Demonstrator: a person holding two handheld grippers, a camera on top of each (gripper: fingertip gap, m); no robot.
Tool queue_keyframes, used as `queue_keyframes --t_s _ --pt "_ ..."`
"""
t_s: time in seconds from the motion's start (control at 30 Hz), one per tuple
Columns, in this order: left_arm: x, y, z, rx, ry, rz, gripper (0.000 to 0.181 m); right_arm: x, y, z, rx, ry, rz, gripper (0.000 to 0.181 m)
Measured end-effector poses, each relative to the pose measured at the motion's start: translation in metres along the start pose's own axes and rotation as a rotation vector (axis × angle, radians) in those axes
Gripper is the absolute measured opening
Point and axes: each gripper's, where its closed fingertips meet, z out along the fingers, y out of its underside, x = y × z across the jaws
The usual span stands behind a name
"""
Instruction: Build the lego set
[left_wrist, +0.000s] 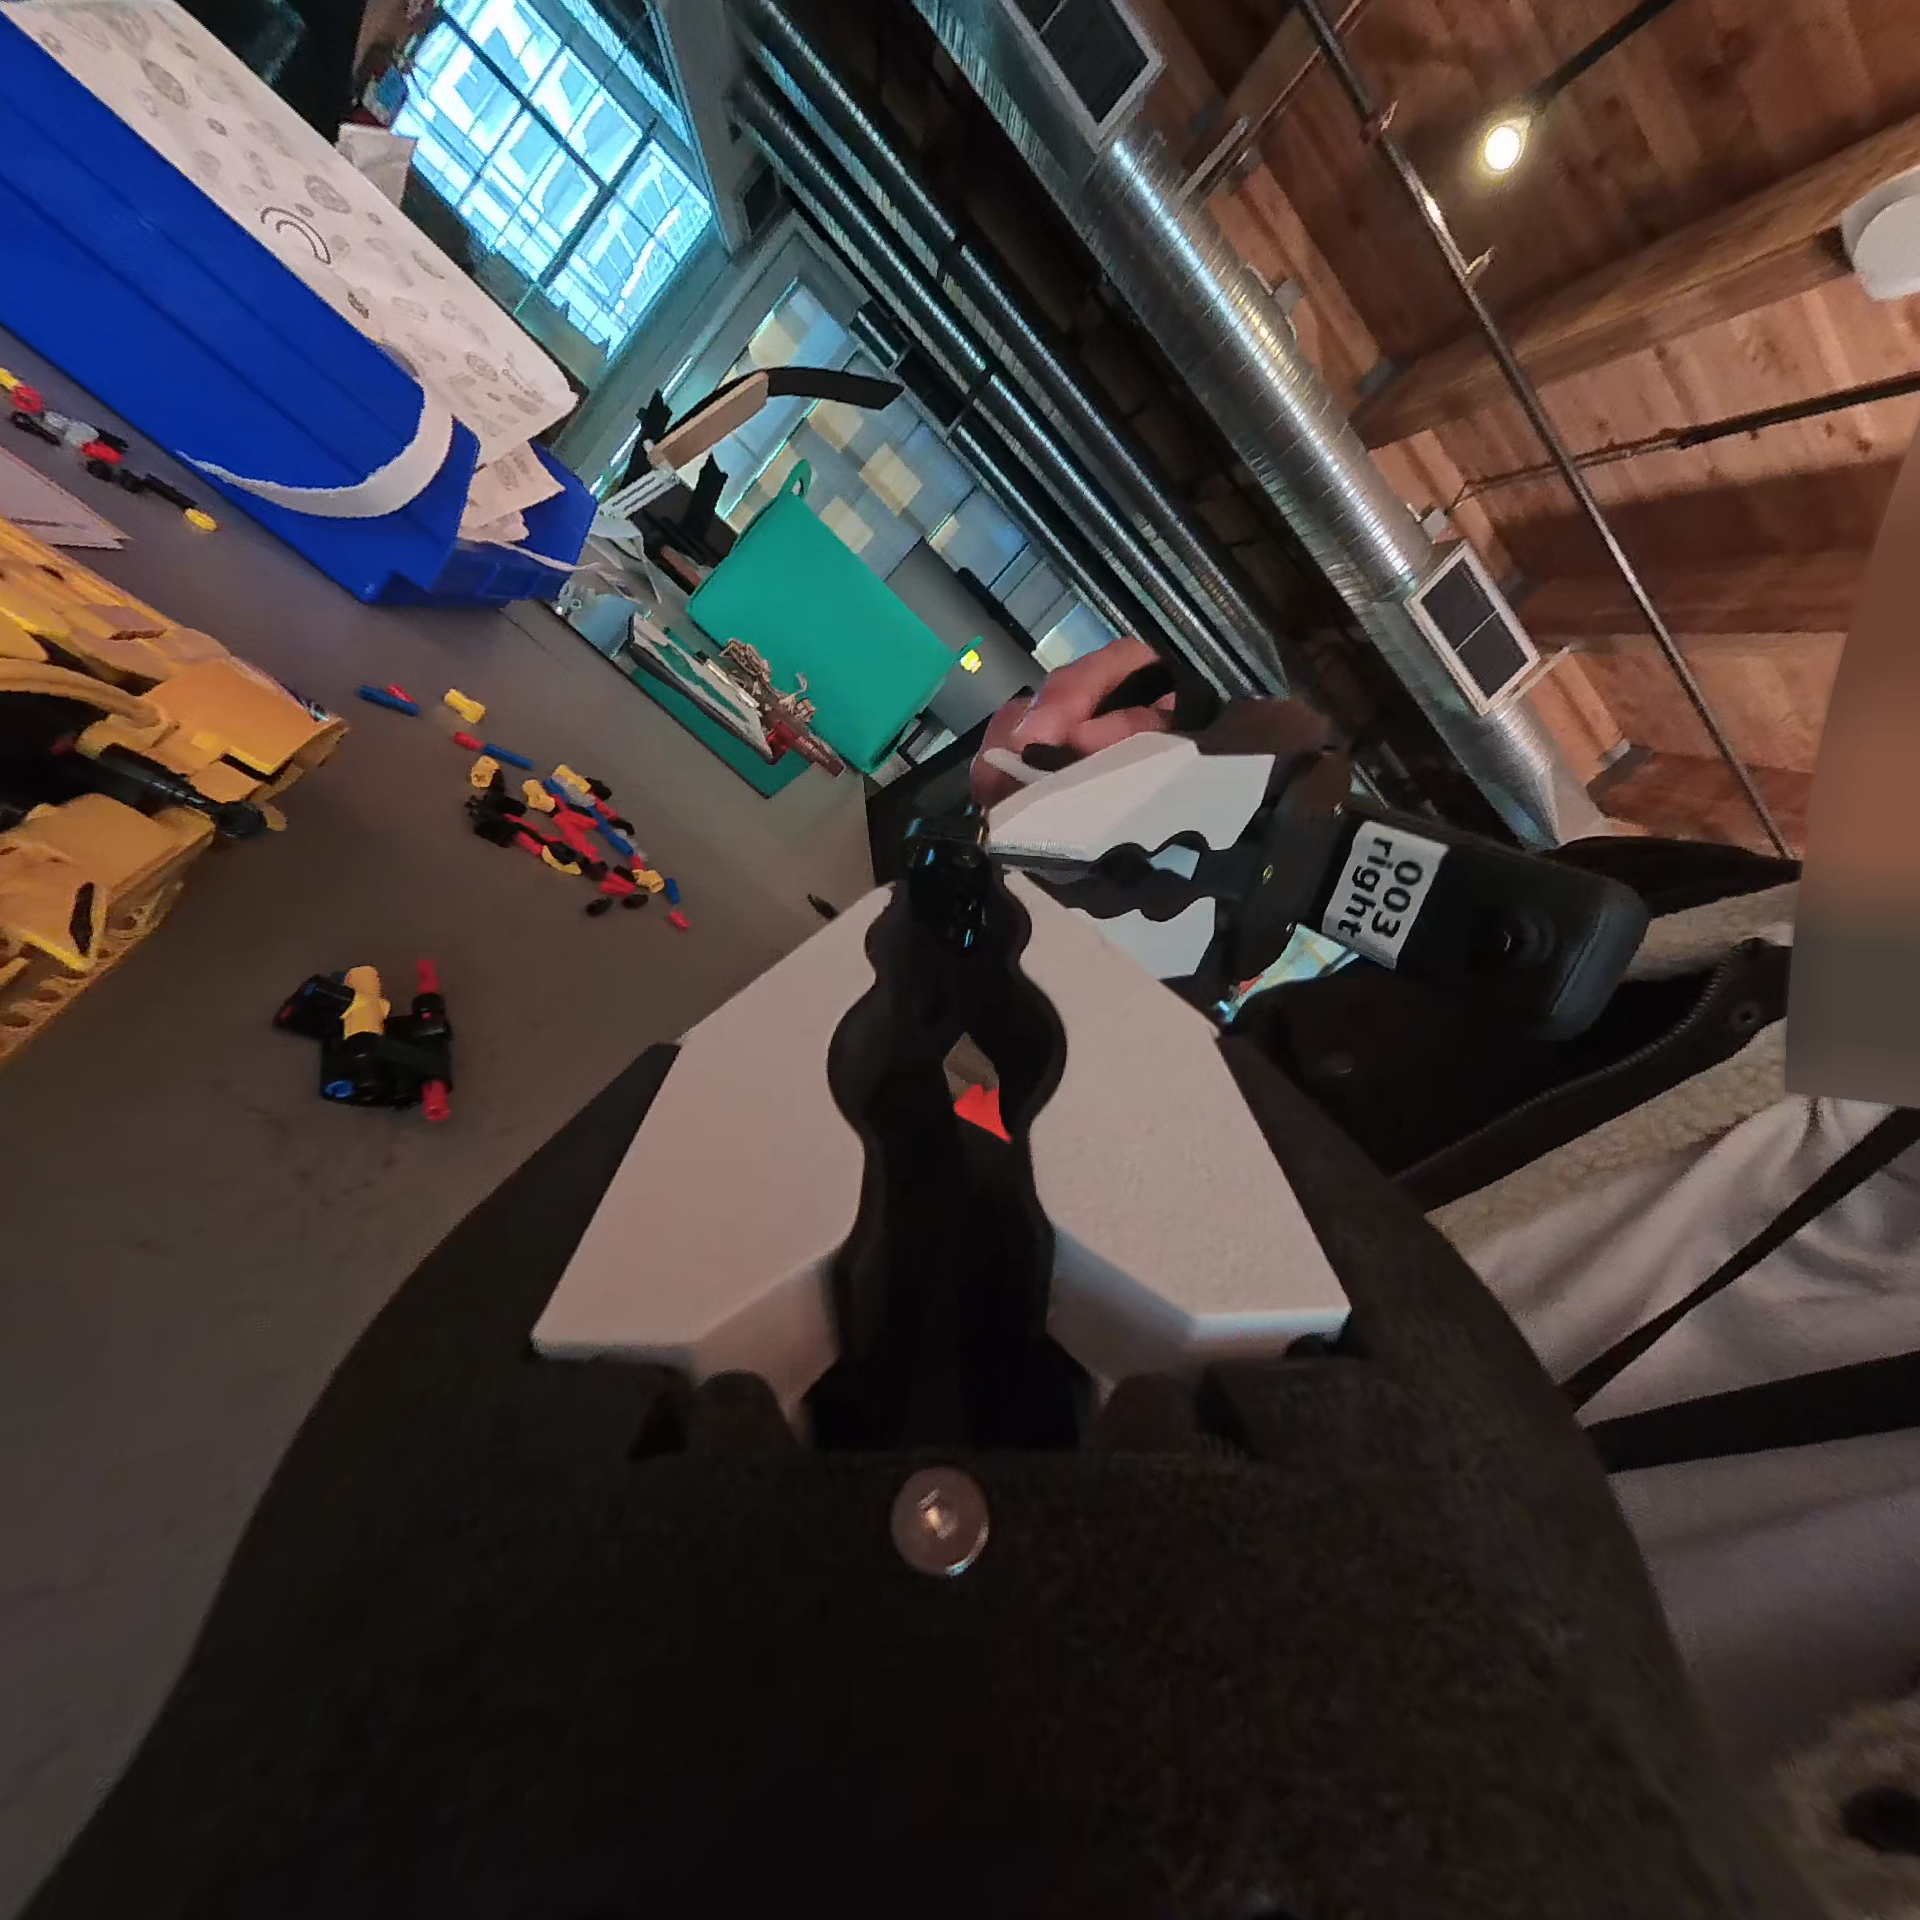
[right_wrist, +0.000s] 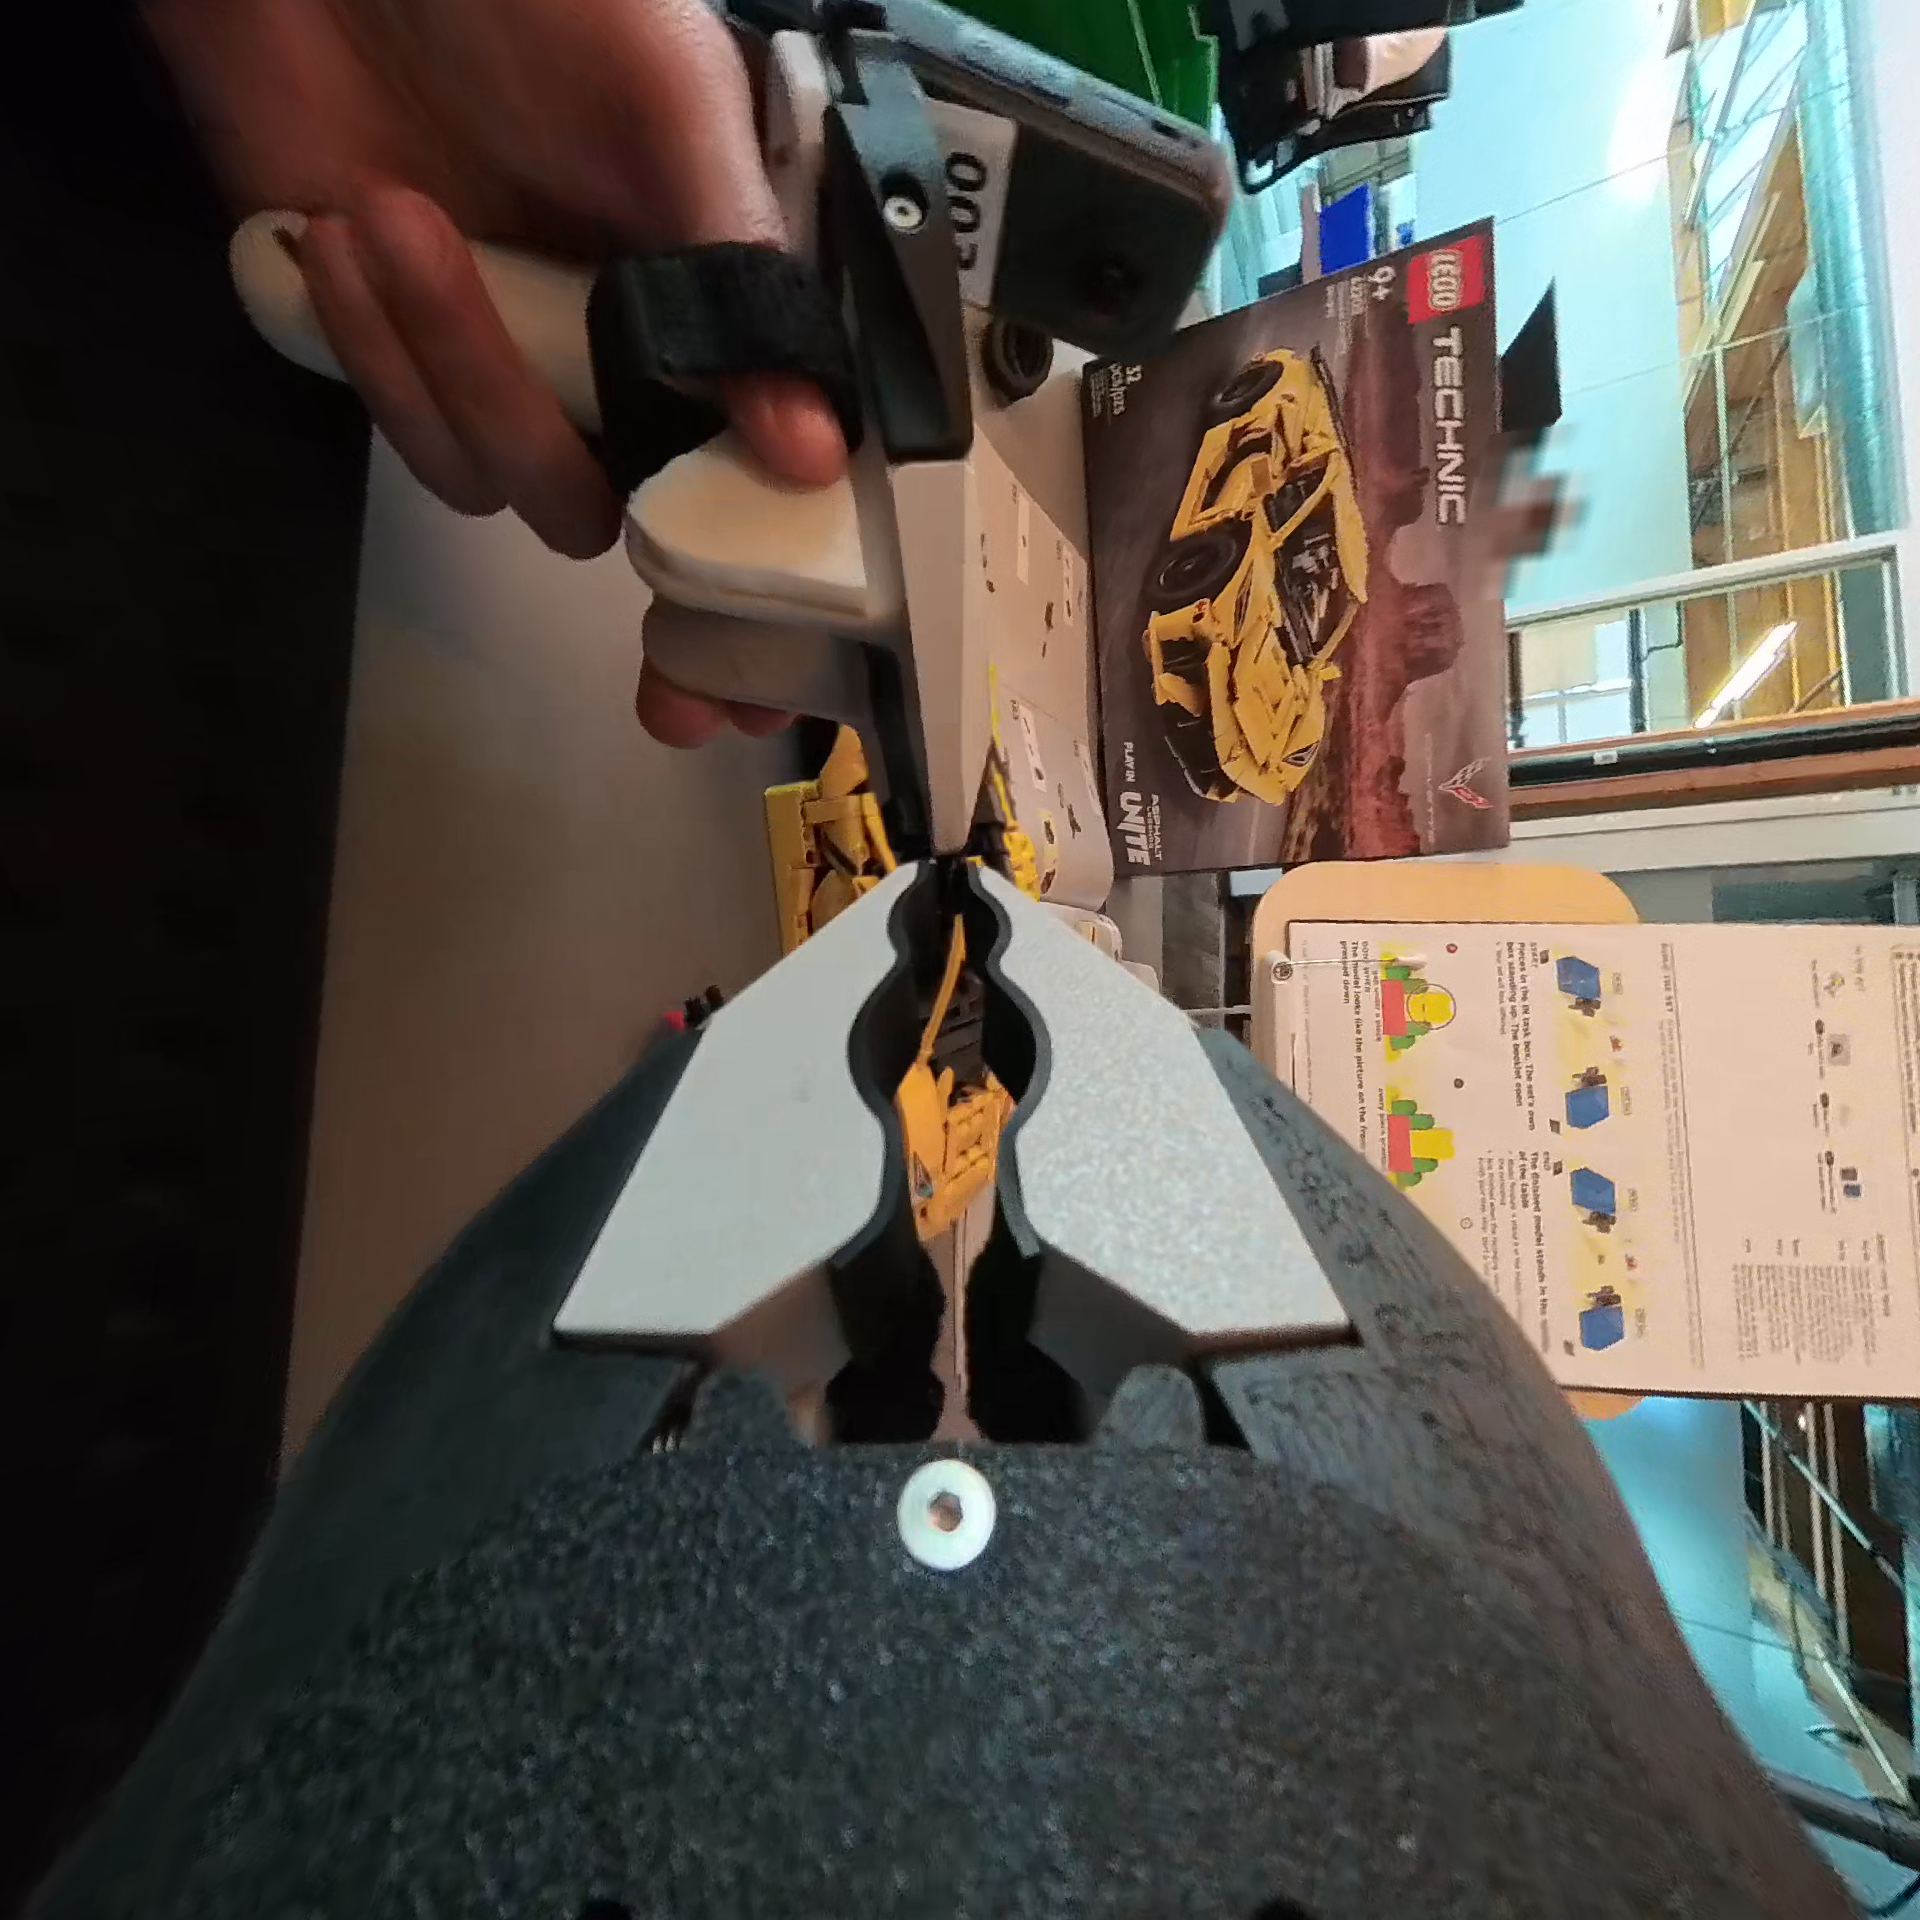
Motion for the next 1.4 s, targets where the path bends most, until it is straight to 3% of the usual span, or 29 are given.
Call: queue_keyframes --t_s 0.3,0.47,0.6,0.7,0.87,1.1,1.2,1.4 --pt "-0.009 0.011 0.005 -0.07 -0.073 0.042 0.013 -0.012 0.007 -0.001 -0.015 -0.073 0.015 0.002" --pt "-0.007 0.021 0.008 -0.137 -0.061 0.05 0.012 -0.019 0.007 -0.006 0.057 -0.137 -0.042 0.002" --pt "0.0 0.026 0.01 -0.164 -0.009 0.029 0.011 -0.02 0.002 -0.011 0.21 -0.227 0.112 0.003" --pt "-0.004 0.026 0.011 -0.163 -0.025 0.01 0.012 -0.022 0.007 -0.008 0.225 -0.226 0.133 0.003" --pt "-0.001 0.016 0.009 -0.1 0.012 -0.027 0.012 -0.014 0.003 -0.009 0.293 -0.303 0.423 0.004" --pt "-0.001 0.001 0.001 -0.011 0.037 -0.066 0.013 0.0 -0.002 -0.003 0.368 -0.095 0.547 0.008" --pt "-0.002 -0.003 -0.001 0.014 0.039 -0.083 0.013 0.006 -0.004 0.0 0.386 -0.013 0.647 0.019" --pt "-0.008 -0.022 -0.012 0.149 0.048 -0.159 0.013 0.018 -0.002 0.005 0.325 0.154 0.666 0.026"
